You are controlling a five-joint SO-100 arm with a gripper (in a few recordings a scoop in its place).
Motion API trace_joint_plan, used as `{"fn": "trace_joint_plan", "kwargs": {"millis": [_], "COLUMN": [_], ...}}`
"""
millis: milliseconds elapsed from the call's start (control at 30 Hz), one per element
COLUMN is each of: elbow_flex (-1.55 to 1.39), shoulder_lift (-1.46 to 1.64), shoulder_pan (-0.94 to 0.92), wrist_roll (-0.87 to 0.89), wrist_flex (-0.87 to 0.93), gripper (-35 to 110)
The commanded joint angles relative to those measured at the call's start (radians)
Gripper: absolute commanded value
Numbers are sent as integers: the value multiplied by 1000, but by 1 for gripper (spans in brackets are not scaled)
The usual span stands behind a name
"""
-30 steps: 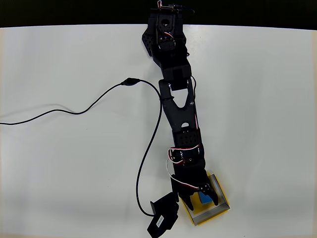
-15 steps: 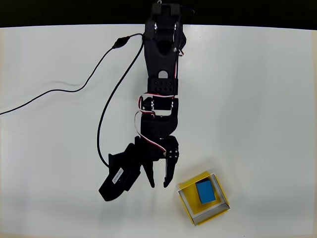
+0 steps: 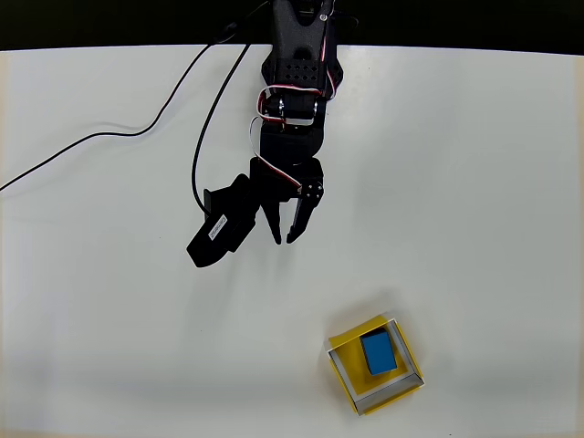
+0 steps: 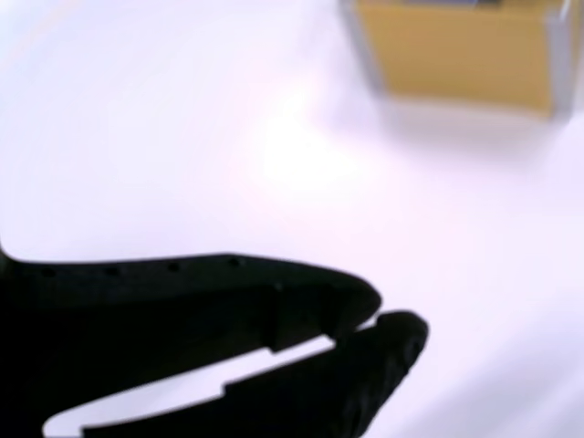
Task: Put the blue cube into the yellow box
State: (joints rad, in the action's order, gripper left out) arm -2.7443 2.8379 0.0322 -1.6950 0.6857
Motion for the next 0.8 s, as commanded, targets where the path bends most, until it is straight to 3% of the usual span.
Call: {"fn": "trace_joint_plan", "kwargs": {"millis": [0,100,500,767], "elbow_flex": [-37,-40,-394,-400], "shoulder_lift": [178,253,505,506], "shoulder_pan": [-2,20,-77,-75], "wrist_roll": [23,74,6,-29], "wrist_flex": [127,275,353,612], "gripper": [0,0,0,0]}}
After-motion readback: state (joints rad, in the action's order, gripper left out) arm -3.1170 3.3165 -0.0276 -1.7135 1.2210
